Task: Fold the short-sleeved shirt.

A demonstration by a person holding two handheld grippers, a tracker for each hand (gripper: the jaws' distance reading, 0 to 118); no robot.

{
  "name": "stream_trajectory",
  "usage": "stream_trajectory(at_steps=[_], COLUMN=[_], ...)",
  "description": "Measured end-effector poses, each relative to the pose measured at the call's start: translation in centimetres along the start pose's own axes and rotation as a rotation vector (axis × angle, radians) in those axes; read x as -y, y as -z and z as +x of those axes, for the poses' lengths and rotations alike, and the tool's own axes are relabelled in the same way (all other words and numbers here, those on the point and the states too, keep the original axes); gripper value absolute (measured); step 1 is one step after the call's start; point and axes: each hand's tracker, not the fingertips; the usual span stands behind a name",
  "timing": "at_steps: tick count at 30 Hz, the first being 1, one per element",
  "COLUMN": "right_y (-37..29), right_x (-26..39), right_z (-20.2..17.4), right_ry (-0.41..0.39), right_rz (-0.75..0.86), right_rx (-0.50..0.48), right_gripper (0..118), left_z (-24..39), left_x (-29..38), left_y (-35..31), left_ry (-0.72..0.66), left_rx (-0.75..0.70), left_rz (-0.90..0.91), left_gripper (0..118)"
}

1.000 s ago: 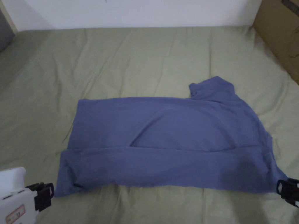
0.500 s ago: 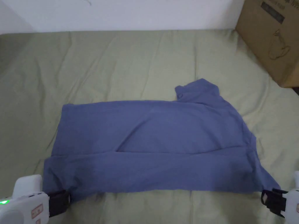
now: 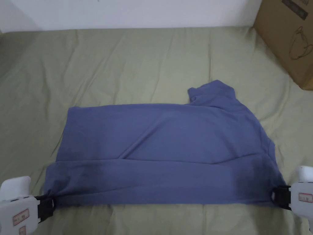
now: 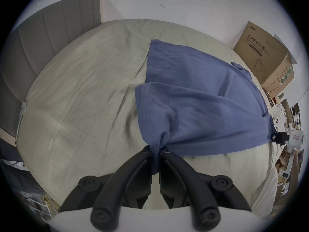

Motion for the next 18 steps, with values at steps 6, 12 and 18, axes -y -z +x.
stream_trajectory(at_steps=[6, 12, 18], right_y=[-1.9, -7.3, -8.9], right_x=[0.2, 2.8, 9.0], right_z=[1.2, 2.6, 3.7], right_ry=[0.109, 0.135, 0.132], right_rz=[-0.004, 0.015, -0.059], right_rx=[-0.084, -0.118, -0.096], right_gripper=[5, 5, 5], left_z=[0.3, -0.5, -0.9], left_x=[-0.6, 0.9, 6.7], left_y=[-2.9, -6.7, -8.1], left_ry=[0.045, 0.084, 0.088], left_rx=[0.021, 0.017, 0.004], left_rz=[0.029, 0.042, -0.020], left_gripper=[6, 6, 6])
